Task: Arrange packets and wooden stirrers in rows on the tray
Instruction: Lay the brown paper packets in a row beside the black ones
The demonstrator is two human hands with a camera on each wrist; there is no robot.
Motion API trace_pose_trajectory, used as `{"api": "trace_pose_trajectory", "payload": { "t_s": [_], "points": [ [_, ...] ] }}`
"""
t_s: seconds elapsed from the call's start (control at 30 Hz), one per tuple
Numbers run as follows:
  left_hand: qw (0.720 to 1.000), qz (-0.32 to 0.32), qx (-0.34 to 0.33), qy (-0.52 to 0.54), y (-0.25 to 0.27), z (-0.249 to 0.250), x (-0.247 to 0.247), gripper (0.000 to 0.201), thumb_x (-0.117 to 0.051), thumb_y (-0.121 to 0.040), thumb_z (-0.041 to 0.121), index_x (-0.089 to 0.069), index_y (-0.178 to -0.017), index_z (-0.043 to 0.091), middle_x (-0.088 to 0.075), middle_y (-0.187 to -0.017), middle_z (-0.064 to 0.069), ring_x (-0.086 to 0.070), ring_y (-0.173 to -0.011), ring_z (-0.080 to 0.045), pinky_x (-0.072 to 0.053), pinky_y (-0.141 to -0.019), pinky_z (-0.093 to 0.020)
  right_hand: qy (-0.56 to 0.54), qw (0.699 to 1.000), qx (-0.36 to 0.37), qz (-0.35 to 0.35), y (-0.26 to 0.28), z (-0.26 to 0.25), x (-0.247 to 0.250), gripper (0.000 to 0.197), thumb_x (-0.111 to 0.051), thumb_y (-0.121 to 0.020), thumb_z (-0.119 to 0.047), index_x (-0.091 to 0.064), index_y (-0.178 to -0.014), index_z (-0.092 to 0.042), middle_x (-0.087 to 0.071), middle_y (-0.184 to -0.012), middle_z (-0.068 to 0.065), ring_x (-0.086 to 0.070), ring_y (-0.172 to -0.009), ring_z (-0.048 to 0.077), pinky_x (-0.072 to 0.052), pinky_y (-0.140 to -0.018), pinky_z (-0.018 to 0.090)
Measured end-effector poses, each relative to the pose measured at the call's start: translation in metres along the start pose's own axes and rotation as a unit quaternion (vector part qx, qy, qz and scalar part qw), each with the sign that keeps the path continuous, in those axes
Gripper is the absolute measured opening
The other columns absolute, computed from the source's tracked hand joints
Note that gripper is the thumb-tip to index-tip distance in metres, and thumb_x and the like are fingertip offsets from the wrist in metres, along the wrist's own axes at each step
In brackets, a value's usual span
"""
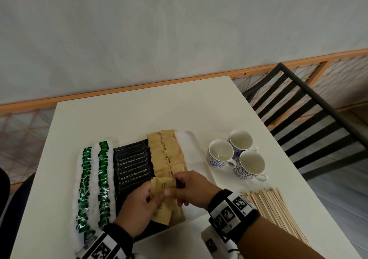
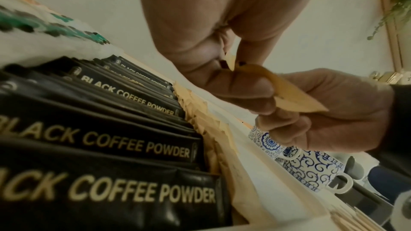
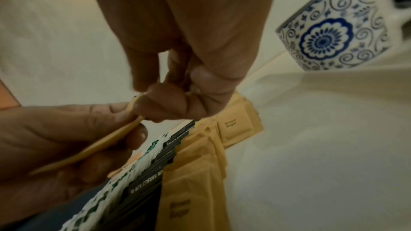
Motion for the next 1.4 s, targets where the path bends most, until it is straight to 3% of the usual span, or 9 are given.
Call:
{"api": "trace_pose_trajectory", "payload": {
  "t_s": [0.1,0.23,0.4,0.53,0.67,0.8,1.03,1.17,1.4],
  "points": [
    [1.0,-0.024,-0.004,-0.009,0.0,-0.001,-0.006,0.023,-0.068,-0.086,0.024,-0.065,-0.109,0.028,-0.073,-0.097,0.014,-0.069,-0.089,-0.002,-0.055,-0.077,-0.022,-0.009,1.0,0.01,0.002,0.003,0.005,0.001,0.019,-0.08,-0.076,-0.029,-0.063,-0.069,-0.028,-0.059,-0.064,-0.008,-0.056,-0.06,0.009,-0.046,-0.059,0.023],
    [0.999,-0.02,0.018,-0.042,0.001,-0.008,-0.005,0.019,-0.065,-0.089,0.016,-0.064,-0.103,0.029,-0.073,-0.088,0.011,-0.068,-0.078,-0.004,-0.049,-0.065,-0.013,-0.13,0.989,-0.011,0.076,0.003,0.007,0.02,0.018,-0.077,-0.077,-0.018,-0.061,-0.07,-0.023,-0.059,-0.067,-0.006,-0.052,-0.064,0.01,-0.042,-0.06,0.024],
    [0.998,0.024,0.035,-0.053,0.003,-0.011,0.007,0.017,-0.064,-0.09,0.018,-0.064,-0.099,0.033,-0.071,-0.083,0.014,-0.068,-0.074,-0.007,-0.05,-0.061,-0.017,0.237,0.958,0.005,0.162,0.002,0.002,0.053,0.024,-0.072,-0.08,-0.025,-0.051,-0.07,-0.022,-0.054,-0.068,-0.007,-0.048,-0.065,0.011,-0.035,-0.055,0.018],
    [0.997,0.034,0.039,-0.061,0.003,-0.013,0.013,0.017,-0.065,-0.09,0.021,-0.063,-0.1,0.034,-0.068,-0.087,0.027,-0.066,-0.077,0.002,-0.049,-0.067,-0.021,0.33,0.94,-0.01,0.088,-0.003,0.005,0.054,0.014,-0.069,-0.084,-0.026,-0.068,-0.088,-0.013,-0.06,-0.081,-0.002,-0.052,-0.077,0.014,-0.034,-0.064,0.024],
    [0.996,0.039,0.05,-0.063,0.005,-0.017,0.013,0.016,-0.065,-0.09,0.024,-0.062,-0.101,0.035,-0.071,-0.086,0.021,-0.066,-0.076,0.001,-0.05,-0.07,-0.024,0.392,0.918,-0.029,0.044,-0.009,0.01,0.047,0.019,-0.061,-0.09,-0.025,-0.067,-0.099,-0.009,-0.063,-0.094,0.006,-0.056,-0.089,0.022,-0.036,-0.072,0.025],
    [0.996,0.041,0.057,-0.061,0.008,-0.014,0.01,0.016,-0.064,-0.09,0.022,-0.062,-0.1,0.035,-0.071,-0.083,0.019,-0.067,-0.074,-0.001,-0.048,-0.068,-0.022,0.39,0.918,-0.044,0.048,-0.019,0.009,0.041,0.022,-0.06,-0.091,-0.026,-0.062,-0.103,-0.007,-0.064,-0.108,0.011,-0.057,-0.102,0.026,-0.041,-0.08,0.029],
    [0.996,0.046,0.054,-0.056,0.007,-0.012,0.011,0.015,-0.062,-0.091,0.022,-0.062,-0.101,0.034,-0.072,-0.082,0.01,-0.066,-0.074,0.003,-0.044,-0.063,-0.016,0.389,0.915,-0.065,0.084,-0.028,0.016,0.035,0.026,-0.047,-0.099,-0.023,-0.058,-0.11,-0.002,-0.061,-0.116,0.015,-0.056,-0.099,0.026,-0.043,-0.087,0.031],
    [0.996,0.044,0.055,-0.06,0.008,-0.014,0.012,0.015,-0.063,-0.091,0.024,-0.061,-0.1,0.035,-0.071,-0.082,0.018,-0.065,-0.074,0.003,-0.044,-0.063,-0.016,0.379,0.917,-0.088,0.086,-0.029,0.022,0.033,0.028,-0.044,-0.099,-0.023,-0.056,-0.113,-0.001,-0.06,-0.119,0.015,-0.056,-0.111,0.029,-0.042,-0.092,0.031],
    [0.996,0.036,0.066,-0.039,0.005,-0.016,0.009,0.013,-0.062,-0.092,0.023,-0.062,-0.1,0.034,-0.073,-0.087,0.009,-0.067,-0.077,-0.001,-0.052,-0.074,-0.028,0.326,0.934,-0.116,0.095,-0.034,0.027,0.036,0.007,-0.046,-0.094,-0.017,-0.049,-0.091,-0.011,-0.065,-0.111,0.017,-0.065,-0.1,0.032,-0.051,-0.089,0.036]
  ]
}}
Point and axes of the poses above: each hand's wrist, its own y-axis away from the middle knuckle, its own x-axis out of the back of the hand, z = x × y, the point moved 4 cm from there along -y, towards the middle knuckle
